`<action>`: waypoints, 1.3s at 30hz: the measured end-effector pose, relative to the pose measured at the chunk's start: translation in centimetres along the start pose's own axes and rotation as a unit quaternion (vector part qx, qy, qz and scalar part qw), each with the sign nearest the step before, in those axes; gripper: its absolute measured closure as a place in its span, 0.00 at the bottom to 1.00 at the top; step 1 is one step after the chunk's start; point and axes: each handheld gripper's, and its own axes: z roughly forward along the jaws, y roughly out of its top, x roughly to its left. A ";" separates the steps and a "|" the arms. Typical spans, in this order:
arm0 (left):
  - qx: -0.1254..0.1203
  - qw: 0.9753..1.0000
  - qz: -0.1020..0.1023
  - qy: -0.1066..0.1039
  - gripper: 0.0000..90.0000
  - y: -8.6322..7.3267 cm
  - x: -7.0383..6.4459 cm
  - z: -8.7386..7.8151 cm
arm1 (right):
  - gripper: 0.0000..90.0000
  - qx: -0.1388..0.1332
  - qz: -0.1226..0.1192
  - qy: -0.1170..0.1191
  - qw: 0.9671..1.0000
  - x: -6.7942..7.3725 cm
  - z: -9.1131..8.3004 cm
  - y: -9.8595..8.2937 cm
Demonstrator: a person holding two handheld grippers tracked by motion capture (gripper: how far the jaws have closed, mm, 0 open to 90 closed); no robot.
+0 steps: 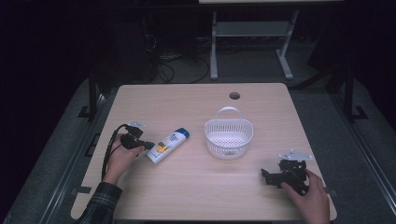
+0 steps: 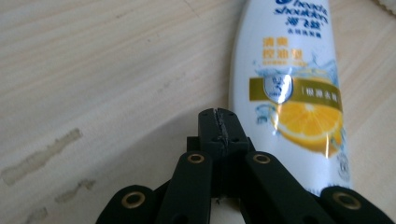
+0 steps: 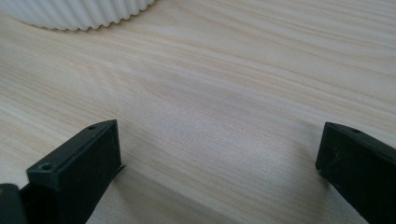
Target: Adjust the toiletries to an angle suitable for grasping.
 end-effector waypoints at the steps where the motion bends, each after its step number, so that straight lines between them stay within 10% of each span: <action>1: 0.001 1.000 0.000 -0.001 1.00 -0.2 -0.2 -0.2 | 0.00 0.000 0.000 0.000 1.000 0.0 0.0 0.0; 28: -0.021 1.000 -0.007 -0.003 1.00 -2.5 -1.6 -2.8 | 0.00 0.000 0.000 0.000 1.000 0.0 0.0 0.0; 39: -0.047 0.999 -0.023 -0.003 0.57 -1.7 -1.0 -4.7 | 0.00 0.000 0.000 0.000 1.000 0.0 0.0 0.0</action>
